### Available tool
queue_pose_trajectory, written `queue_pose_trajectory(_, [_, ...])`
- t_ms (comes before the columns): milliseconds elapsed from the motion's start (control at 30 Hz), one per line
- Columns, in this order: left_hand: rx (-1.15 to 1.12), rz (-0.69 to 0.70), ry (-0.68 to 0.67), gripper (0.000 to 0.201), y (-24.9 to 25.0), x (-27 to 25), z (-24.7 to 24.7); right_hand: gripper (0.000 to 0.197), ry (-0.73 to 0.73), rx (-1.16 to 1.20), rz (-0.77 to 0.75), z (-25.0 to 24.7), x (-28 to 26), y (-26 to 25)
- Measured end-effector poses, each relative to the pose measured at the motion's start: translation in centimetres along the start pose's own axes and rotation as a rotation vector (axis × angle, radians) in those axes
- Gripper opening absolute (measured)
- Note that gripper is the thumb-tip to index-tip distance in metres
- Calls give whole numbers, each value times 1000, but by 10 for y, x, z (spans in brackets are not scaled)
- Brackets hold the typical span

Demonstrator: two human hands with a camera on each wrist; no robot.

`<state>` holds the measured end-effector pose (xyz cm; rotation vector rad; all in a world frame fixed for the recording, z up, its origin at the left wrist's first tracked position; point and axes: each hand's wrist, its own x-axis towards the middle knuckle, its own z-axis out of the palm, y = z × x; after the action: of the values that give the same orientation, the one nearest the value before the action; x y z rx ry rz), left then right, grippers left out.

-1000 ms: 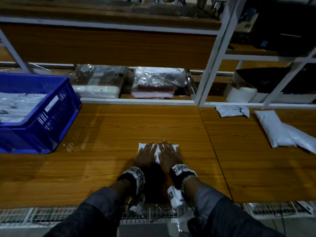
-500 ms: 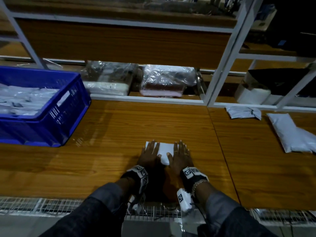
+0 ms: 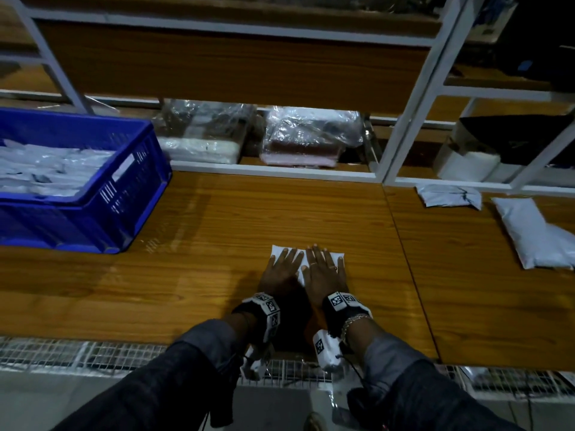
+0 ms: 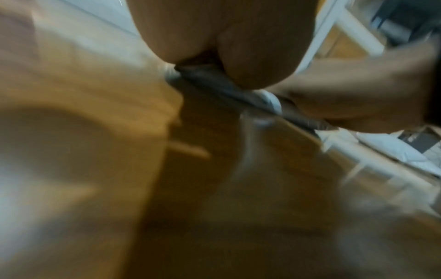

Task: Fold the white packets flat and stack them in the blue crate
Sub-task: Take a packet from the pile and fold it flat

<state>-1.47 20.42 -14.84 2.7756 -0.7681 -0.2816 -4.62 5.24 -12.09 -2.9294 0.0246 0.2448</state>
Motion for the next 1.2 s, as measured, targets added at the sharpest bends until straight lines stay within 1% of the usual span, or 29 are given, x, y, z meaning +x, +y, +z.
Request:
queue_pose_trajectory(33, [-23, -27, 15, 65, -2, 3, 5, 59, -11, -4, 1, 0, 1, -1])
queue_pose_trajectory(67, [-20, -52, 48, 65, 4, 0, -2, 59, -39, 3, -1, -1, 2, -1])
queue_pose_trajectory(133, [8, -37, 55, 54, 10, -4, -18, 60, -111, 22, -18, -8, 3, 1])
queue_pose_trajectory(167, [42, -14, 11, 54, 9, -6, -21, 61, -144, 38, -29, -11, 3, 3])
queue_pose_trajectory(200, [16, -17, -58, 61, 7, -11, -24, 62, -164, 61, -37, -14, 3, 6])
queue_pose_trajectory(233, [7, -26, -65, 73, 5, -15, -24, 65, -168, 86, -37, -16, 1, 9])
queue_pose_trajectory(300, [2, -45, -12, 103, 1, -23, -25, 71, -137, 109, -29, -14, -3, 13])
queue_pose_trajectory(333, [-17, -67, -11, 111, -2, -22, -22, 73, -111, 108, -23, -12, -3, 14])
queue_pose_trajectory(367, [-47, -69, -24, 114, -4, -21, -24, 76, -87, 107, -16, -10, -3, 15])
queue_pose_trajectory(433, [-54, -70, -60, 112, -5, -16, -25, 79, -72, 108, -1, -8, -1, 16])
queue_pose_trajectory(467, [-53, -63, -71, 102, -5, -15, -26, 80, -81, 104, 6, -7, 0, 17])
queue_pose_trajectory(500, [-47, -74, -63, 87, -4, -14, -26, 79, -90, 93, 9, -6, 1, 17])
queue_pose_trajectory(533, [-90, -130, -97, 72, -6, -10, -23, 78, -97, 80, 8, -6, 2, 17])
queue_pose_trajectory(567, [-122, -142, -114, 62, -12, -2, -12, 77, -99, 74, 9, -6, 4, 17])
queue_pose_trajectory(600, [-145, -144, -92, 59, -19, 5, 2, 76, -102, 74, 12, -6, 5, 17])
queue_pose_trajectory(633, [-132, -149, -75, 58, -19, 4, 6, 75, -103, 73, 13, -6, 5, 16])
queue_pose_trajectory(667, [-94, -150, -67, 59, -16, 0, 0, 75, -105, 67, 12, -6, 6, 16])
queue_pose_trajectory(733, [-11, -106, -19, 63, -7, -7, -18, 74, -122, 68, 3, -7, 6, 16])
queue_pose_trajectory(767, [20, -100, -64, 64, -4, -8, -23, 73, -125, 77, -14, -8, 5, 18])
queue_pose_trajectory(800, [25, -114, -106, 61, -1, -11, -28, 71, -121, 89, -43, -11, 4, 20])
queue_pose_trajectory(833, [34, -110, -117, 57, 2, -13, -32, 68, -118, 107, -77, -14, 2, 22])
queue_pose_trajectory(933, [34, 3, -83, 57, 10, -16, -37, 62, -113, 113, -141, -17, -4, 26])
queue_pose_trajectory(1000, [20, -3, -78, 57, 13, -16, -35, 60, -109, 63, -133, -15, -6, 26])
queue_pose_trajectory(1067, [-25, -24, -73, 58, 16, -14, -33, 58, -131, 68, -112, -14, -6, 25])
queue_pose_trajectory(1100, [-44, -29, -88, 62, 18, -16, -35, 58, -135, 80, -107, -14, -6, 25])
queue_pose_trajectory(1167, [-91, -5, -76, 85, 17, -15, -37, 57, -128, 96, -113, -18, -3, 26])
queue_pose_trajectory(1200, [-86, 6, -79, 93, 15, -14, -37, 57, -135, 111, -112, -18, -3, 27])
